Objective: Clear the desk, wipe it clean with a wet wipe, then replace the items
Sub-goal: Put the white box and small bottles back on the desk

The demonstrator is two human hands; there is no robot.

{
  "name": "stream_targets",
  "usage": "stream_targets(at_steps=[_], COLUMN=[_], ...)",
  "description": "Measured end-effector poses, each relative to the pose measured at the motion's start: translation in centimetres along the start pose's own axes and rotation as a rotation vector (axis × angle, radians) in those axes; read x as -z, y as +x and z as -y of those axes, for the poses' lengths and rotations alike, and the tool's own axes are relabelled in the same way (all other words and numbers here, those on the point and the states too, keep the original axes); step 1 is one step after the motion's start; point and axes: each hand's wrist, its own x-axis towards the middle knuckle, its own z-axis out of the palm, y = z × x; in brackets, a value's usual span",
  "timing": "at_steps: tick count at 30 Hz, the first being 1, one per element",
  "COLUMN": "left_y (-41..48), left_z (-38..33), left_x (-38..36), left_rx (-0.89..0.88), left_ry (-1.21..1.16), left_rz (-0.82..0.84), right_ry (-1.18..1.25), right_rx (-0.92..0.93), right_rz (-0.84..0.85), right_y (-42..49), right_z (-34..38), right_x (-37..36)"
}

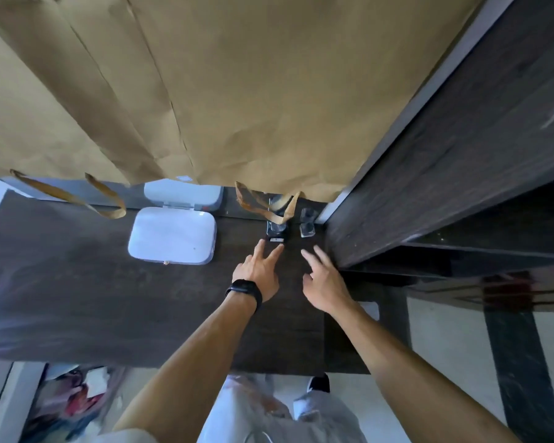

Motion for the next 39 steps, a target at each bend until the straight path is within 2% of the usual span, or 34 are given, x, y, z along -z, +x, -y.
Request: stream_targets(at_steps=[4, 7, 10, 14, 17, 22, 24, 26, 31, 39], left_y=[-3.2, -5.7, -7.3, -8.8, -9.9, -11.7, -12.0, -11.7, -9.7, -9.7], left_z=[-1.5, -3.8, -6.6, -11.0, -15.2, -21.6, -23.9, -25.6, -26.8, -26.8], left_x=[-1.4, -2.9, -4.5, -5.0, -3.9, 0.4, 2.1, 3.4, 3.5, 3.2], left_rx=[0.087, 0.116, 0.094, 0.008, -0.113, -0.483, -0.558, -0.547, -0.361, -0.325], left_ry=[-0.018, -0.005, 0.021, 0.104, 0.122, 0.095, 0.117, 0.167, 0.263, 0.313], left_rz=[-0.033, -0.025, -0.063, -0.149, -0.303, -0.837, -0.935, -0.917, -0.761, -0.748], right_ry=[-0.054, -0.119, -0.141, -0.132, -0.134, -0.126, -0.104, -0.111, -0.306, -0.269], right_rx=[0.052, 0.133, 0.21, 0.294, 0.379, 0.513, 0.525, 0.506, 0.37, 0.317], right_rz=[0.109, 0.12, 0.069, -0.108, -0.232, -0.584, -0.731, -0.81, -0.667, -0.629], right_y=[-3.7, -6.1, -7.9, -10.7, -12.9, -15.9, -16.4, -16.4, -15.5, -15.8], right_z=[-3.0, -6.0, -8.8, -11.5, -12.9, -13.3, -13.5, -13.9, -15.6, -15.4], right_x=[0.8, 2.2, 4.5, 8.8, 12.9, 20.3, 22.4, 23.7, 22.2, 21.6])
